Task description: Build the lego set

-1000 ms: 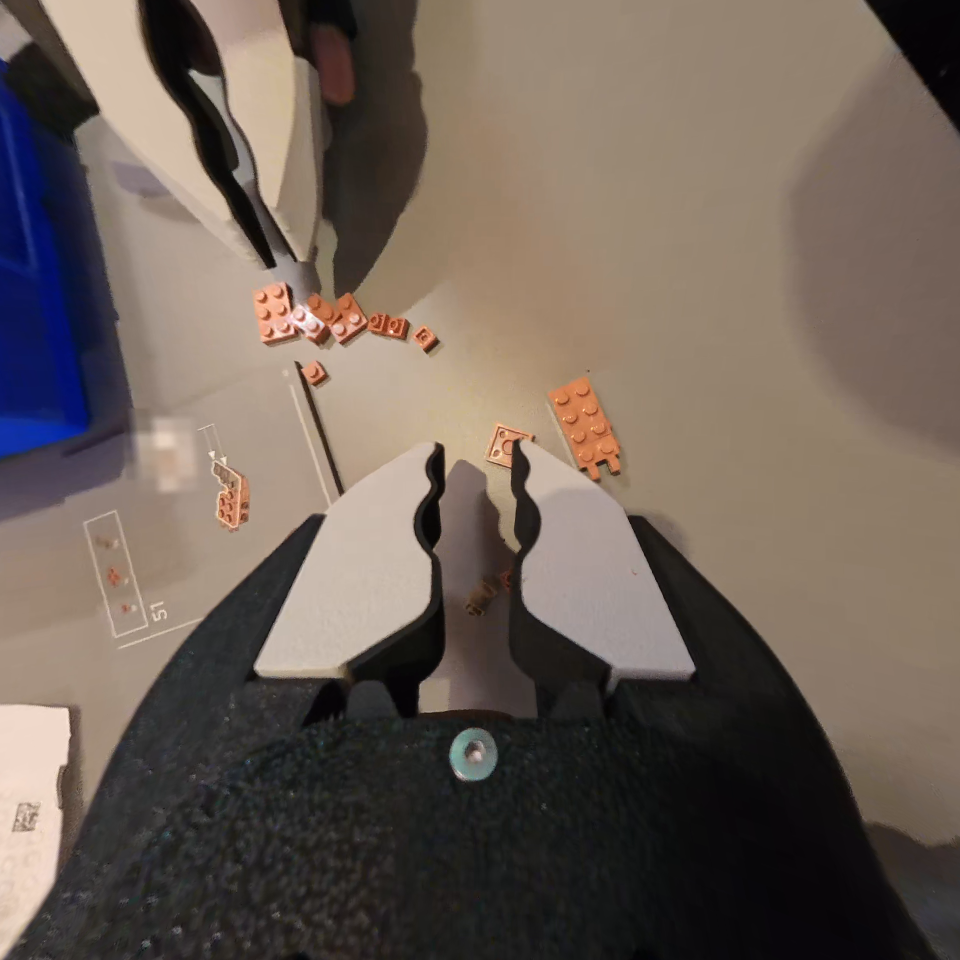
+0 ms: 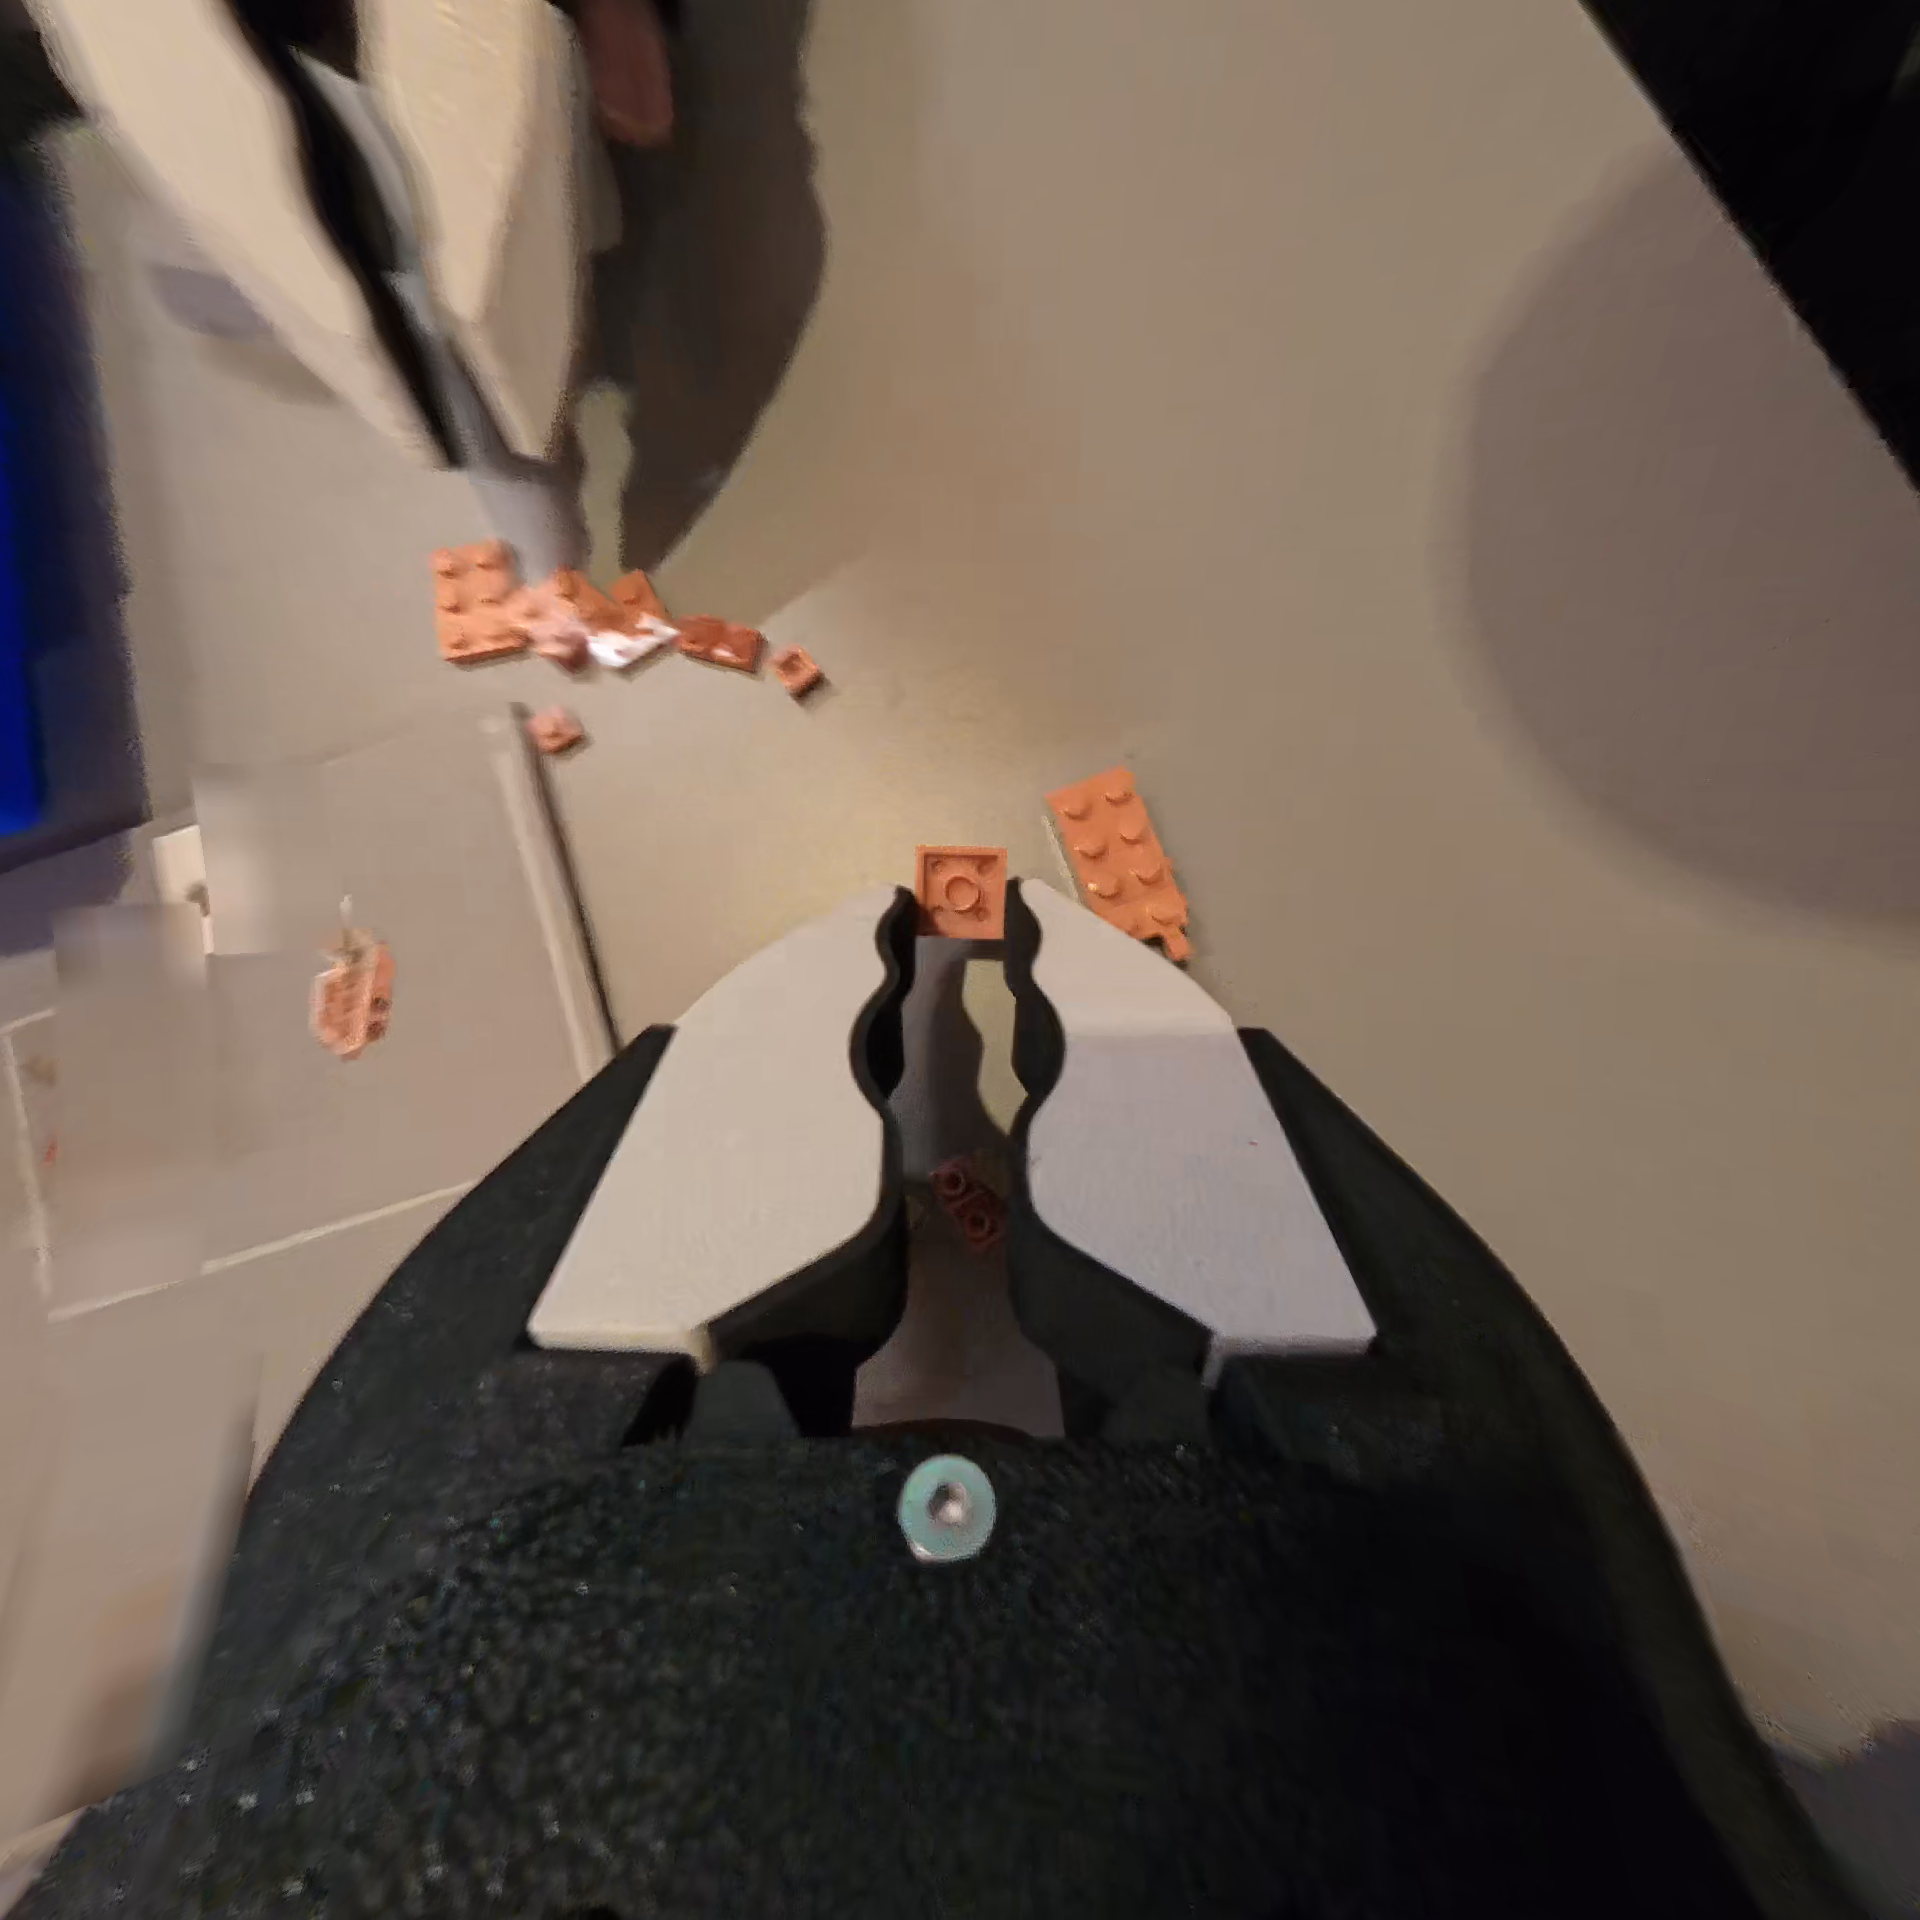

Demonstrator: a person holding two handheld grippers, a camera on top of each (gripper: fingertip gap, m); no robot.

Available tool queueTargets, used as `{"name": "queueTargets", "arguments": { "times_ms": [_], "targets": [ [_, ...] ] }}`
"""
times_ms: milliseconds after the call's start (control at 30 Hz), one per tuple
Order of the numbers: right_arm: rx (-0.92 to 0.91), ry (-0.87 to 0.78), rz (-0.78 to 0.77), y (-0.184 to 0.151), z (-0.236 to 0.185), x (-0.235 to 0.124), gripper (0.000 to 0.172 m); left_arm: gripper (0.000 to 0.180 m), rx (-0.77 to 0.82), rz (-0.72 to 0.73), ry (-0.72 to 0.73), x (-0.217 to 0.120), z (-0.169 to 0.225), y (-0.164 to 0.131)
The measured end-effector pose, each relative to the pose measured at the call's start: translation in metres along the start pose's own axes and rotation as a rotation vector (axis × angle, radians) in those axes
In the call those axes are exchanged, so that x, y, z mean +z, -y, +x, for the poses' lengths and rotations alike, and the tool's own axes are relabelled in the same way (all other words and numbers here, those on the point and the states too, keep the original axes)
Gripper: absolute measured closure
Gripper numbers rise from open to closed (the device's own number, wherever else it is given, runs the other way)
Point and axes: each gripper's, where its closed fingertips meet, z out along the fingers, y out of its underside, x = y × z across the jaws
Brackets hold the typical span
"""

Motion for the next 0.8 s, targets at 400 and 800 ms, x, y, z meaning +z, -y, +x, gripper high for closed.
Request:
{"name": "queueTargets", "arguments": {
  "times_ms": [400, 800],
  "targets": [
    [0.051, -0.043, 0.417, 0.068, -0.023, -0.009, 0.162, 0.165, -0.282, 0.680, 0.590, -0.069, -0.013, 0.047],
    [-0.256, -0.157, 0.579, 0.110, -0.055, 0.009, 0.151, 0.165, -0.502, 0.914, 0.465, -0.071, -0.012, 0.067]
  ]
}}
